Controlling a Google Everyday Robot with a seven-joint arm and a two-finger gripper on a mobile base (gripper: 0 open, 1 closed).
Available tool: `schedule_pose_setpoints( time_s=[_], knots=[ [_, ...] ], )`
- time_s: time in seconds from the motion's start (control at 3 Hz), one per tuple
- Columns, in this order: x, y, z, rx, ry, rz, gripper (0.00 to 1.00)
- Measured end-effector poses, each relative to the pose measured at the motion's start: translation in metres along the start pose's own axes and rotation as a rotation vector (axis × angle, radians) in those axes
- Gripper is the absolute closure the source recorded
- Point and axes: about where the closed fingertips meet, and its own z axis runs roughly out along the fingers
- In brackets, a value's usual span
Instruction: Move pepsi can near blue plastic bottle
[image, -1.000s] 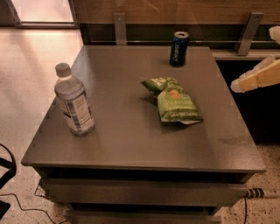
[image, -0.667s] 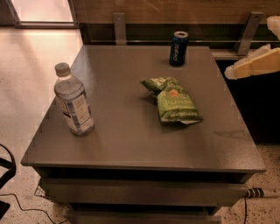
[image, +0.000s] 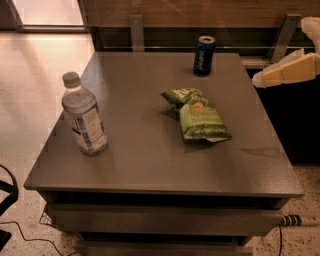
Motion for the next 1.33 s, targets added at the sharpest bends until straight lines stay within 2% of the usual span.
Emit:
schedule_pose_setpoints(
  time_s=[0.67, 1.33],
  knots=[
    [0.003, -0.058, 0.068, 0.045, -0.121, 0.075, 0.00],
    [0.020, -0.092, 0.136, 0.021, -0.120, 0.115, 0.00]
  ],
)
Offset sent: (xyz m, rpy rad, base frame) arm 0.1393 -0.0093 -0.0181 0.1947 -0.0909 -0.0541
